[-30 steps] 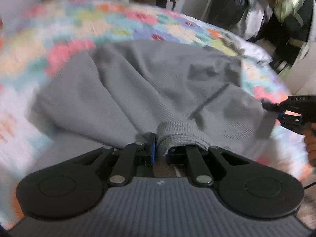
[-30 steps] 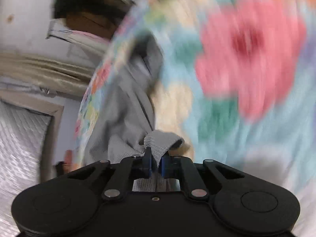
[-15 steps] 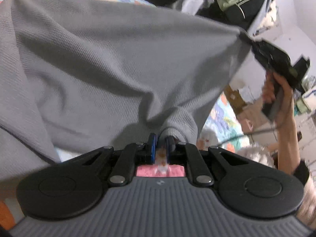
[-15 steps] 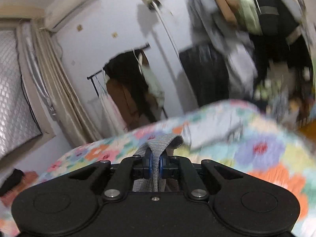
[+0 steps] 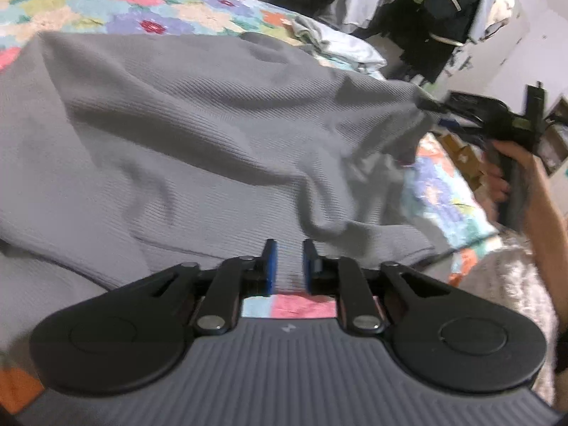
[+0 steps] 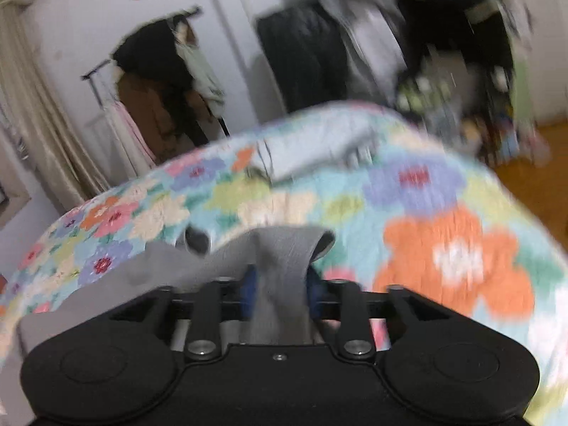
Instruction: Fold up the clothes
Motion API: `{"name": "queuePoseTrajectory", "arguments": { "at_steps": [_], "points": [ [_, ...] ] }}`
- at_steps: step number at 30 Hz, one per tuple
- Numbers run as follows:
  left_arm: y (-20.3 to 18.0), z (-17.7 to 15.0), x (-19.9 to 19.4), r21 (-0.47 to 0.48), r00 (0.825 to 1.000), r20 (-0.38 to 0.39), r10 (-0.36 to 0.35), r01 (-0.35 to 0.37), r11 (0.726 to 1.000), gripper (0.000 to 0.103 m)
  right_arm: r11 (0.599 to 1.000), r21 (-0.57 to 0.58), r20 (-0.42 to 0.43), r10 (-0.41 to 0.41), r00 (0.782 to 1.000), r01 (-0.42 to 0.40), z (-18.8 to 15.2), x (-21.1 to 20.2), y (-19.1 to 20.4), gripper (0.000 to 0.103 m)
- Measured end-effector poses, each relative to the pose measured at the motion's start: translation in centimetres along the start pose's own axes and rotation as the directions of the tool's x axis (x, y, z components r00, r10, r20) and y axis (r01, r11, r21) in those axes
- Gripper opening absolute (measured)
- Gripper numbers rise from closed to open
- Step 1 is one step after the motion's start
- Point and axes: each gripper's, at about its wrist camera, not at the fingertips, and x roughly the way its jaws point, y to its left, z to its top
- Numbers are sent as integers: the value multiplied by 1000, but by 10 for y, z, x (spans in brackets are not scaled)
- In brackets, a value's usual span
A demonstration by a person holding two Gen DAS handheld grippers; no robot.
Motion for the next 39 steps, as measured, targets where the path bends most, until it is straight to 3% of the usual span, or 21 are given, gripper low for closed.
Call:
{"name": "queuePoseTrajectory", "arguments": {
  "at_steps": [2,4,6,8,12,15,16,18,20,21,24,28,30,32,34,36,39],
  "points": [
    [9,8,-13,24,995,19,99,-100,995,46,999,34,-88,-24,996,27,-22,-10,4,52],
    [23,16,-29,20,976,65,207,-209,978,52,1000,29,-183,8,983,-2,-45,-12,13,59],
    [40,24,-42,-12,954,84,289,-289,957,55,999,25,-280,42,959,-37,-68,-13,22,59],
    [59,30,-54,-68,937,86,339,-334,940,59,998,-23,-319,42,947,-52,-76,-11,37,59],
    [90,39,-72,-138,906,80,416,-404,905,68,985,-118,-297,87,951,-127,-79,-19,61,62],
    [107,41,-72,-108,824,51,565,-558,823,73,988,30,-358,149,922,-148,-86,-10,59,63],
    [115,41,-71,-120,815,31,579,-572,811,73,983,107,-375,176,910,-146,-91,-5,56,62],
    [134,43,-68,-198,846,-12,533,-524,828,73,979,124,-399,196,896,-159,-99,0,62,62],
    [147,46,-68,-285,876,-19,483,-467,837,73,985,36,-388,167,907,-166,-102,-2,75,62],
    [150,47,-69,-308,882,-11,472,-452,837,73,985,-16,-369,155,917,-173,-102,-5,81,63],
    [161,53,-65,-332,892,3,453,-426,842,76,971,-35,-372,208,905,-238,-97,-2,103,63],
    [180,57,-52,-392,872,22,489,-443,806,76,944,-47,-384,285,878,-327,-90,3,133,62],
    [185,53,-51,-426,880,54,472,-407,808,69,927,-53,-390,323,862,-371,-86,6,148,62],
    [190,52,-51,-445,902,84,424,-347,826,29,909,-58,-397,359,845,-414,-82,9,162,63],
    [187,51,-50,-432,919,123,373,-289,854,10,888,-63,-404,395,825,-456,-78,12,177,63],
    [174,53,-54,-388,922,197,333,-239,890,9,871,-78,-411,416,811,-486,-79,18,187,63],
    [145,58,-56,-308,930,238,280,-201,930,9,872,-113,-438,386,812,-476,-102,25,172,62]
  ]
}}
